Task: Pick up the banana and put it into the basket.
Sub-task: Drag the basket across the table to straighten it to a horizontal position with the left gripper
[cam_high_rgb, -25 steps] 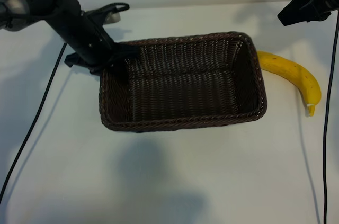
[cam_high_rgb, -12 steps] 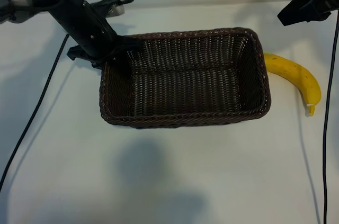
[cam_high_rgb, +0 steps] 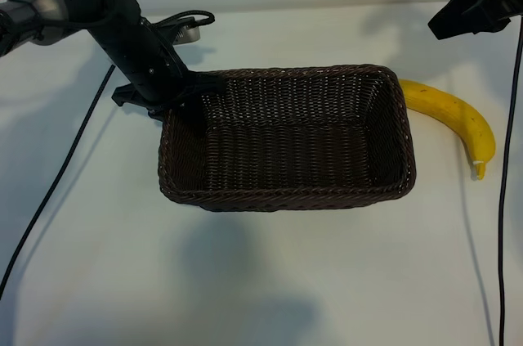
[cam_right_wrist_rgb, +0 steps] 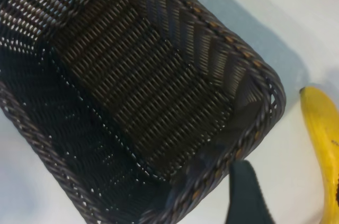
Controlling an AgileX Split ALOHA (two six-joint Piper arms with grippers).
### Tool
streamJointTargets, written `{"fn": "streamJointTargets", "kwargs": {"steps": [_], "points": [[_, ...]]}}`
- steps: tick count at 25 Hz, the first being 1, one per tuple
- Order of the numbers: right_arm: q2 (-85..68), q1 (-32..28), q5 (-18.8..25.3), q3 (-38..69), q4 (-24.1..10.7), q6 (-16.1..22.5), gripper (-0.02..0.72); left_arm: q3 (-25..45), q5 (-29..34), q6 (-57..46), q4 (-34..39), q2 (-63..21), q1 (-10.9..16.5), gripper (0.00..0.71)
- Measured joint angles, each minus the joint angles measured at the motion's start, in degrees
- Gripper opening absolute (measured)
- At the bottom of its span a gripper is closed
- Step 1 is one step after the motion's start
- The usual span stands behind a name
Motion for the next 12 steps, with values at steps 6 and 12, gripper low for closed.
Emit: {"fn": "streamJointTargets", "kwargs": {"steps": [6, 12], "points": [[0.0, 0.0, 0.0, 0.0, 0.1, 0.0, 0.42, -0.1, 0.0, 0.1, 0.5, 0.1, -0.4, 0.206], [0.0, 0.0, 0.0, 0.0, 0.1, 0.0, 0.42, -0.1, 0.0, 0.1, 0.5, 0.1, -0.4, 0.206]]}}
